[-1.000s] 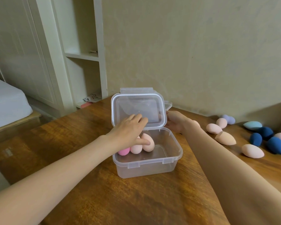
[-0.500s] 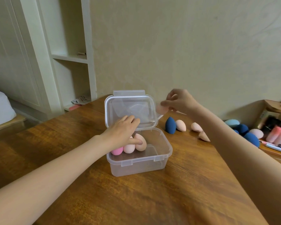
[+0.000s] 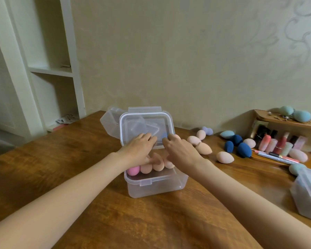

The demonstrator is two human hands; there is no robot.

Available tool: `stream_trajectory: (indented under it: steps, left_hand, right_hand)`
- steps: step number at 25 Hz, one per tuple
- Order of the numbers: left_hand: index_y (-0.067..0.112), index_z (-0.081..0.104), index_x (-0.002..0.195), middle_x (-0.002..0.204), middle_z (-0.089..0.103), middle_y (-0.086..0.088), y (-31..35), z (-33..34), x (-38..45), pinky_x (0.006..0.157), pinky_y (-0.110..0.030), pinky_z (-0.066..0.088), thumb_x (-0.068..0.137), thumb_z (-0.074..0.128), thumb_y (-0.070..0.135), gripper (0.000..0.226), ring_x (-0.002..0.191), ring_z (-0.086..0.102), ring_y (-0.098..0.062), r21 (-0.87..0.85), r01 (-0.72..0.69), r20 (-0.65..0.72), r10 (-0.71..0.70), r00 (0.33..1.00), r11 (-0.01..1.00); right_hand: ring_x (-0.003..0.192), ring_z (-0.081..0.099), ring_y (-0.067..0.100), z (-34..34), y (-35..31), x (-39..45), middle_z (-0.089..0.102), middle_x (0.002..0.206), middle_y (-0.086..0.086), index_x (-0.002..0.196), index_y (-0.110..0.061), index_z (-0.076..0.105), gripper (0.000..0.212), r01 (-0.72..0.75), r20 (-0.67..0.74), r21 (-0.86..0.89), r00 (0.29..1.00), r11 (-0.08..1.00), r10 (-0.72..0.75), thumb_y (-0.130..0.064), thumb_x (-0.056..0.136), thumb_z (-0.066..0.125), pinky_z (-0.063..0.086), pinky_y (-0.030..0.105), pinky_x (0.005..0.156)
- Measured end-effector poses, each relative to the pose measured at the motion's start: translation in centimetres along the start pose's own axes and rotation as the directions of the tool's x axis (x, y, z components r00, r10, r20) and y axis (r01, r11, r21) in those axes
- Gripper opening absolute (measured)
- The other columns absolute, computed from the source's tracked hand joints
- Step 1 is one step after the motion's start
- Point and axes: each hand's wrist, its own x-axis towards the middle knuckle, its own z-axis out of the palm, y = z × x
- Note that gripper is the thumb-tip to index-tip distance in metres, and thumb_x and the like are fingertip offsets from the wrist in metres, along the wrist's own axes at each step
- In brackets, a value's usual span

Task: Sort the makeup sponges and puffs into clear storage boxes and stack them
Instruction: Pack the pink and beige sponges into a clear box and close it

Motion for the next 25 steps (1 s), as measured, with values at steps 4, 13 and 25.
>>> stream_trajectory:
  steps: [4,13,25]
  left_hand:
    - [0.014,0.044,0.106,0.131,0.043,-0.008,0.8,0.3,1.3,0.089,-0.025,0.037,0.088,0.058,0.038,0.034,0.115,0.043,-0.022,-0.012,0.002,0.026,-0.002,1.0,1.0]
    - [0.021,0.029,0.093,0.098,0.033,0.004,1.3,0.4,1.0,0.08,-0.022,0.034,0.086,0.057,0.048,0.04,0.094,0.037,-0.014,0.03,-0.037,-0.023,0.037,0.999,0.999]
    - [0.015,0.041,0.11,0.115,0.045,-0.002,1.5,0.7,1.1,0.083,-0.022,0.037,0.087,0.055,0.049,0.043,0.097,0.04,-0.014,0.053,-0.029,-0.024,0.03,0.999,0.998]
  right_hand:
    - [0.066,0.048,0.02,-0.5,1.0,-0.4,0.039,0.068,-0.001,0.083,-0.015,0.054,0.016,-0.086,0.065,0.075,0.995,0.993,0.081,-0.004,0.091,0.045,0.024,0.019,0.044]
    - [0.09,0.059,0.024,2.4,11.5,0.5,0.064,0.104,0.011,0.108,-0.009,0.063,0.023,-0.486,0.1,0.208,0.874,0.849,0.476,-0.017,0.088,0.058,0.051,0.032,0.076]
    - [0.079,0.054,0.019,-0.6,10.1,-0.6,0.048,0.104,0.011,0.104,-0.007,0.051,0.015,-0.161,0.052,0.976,0.83,0.149,0.555,-0.014,0.09,0.052,0.045,0.026,0.065]
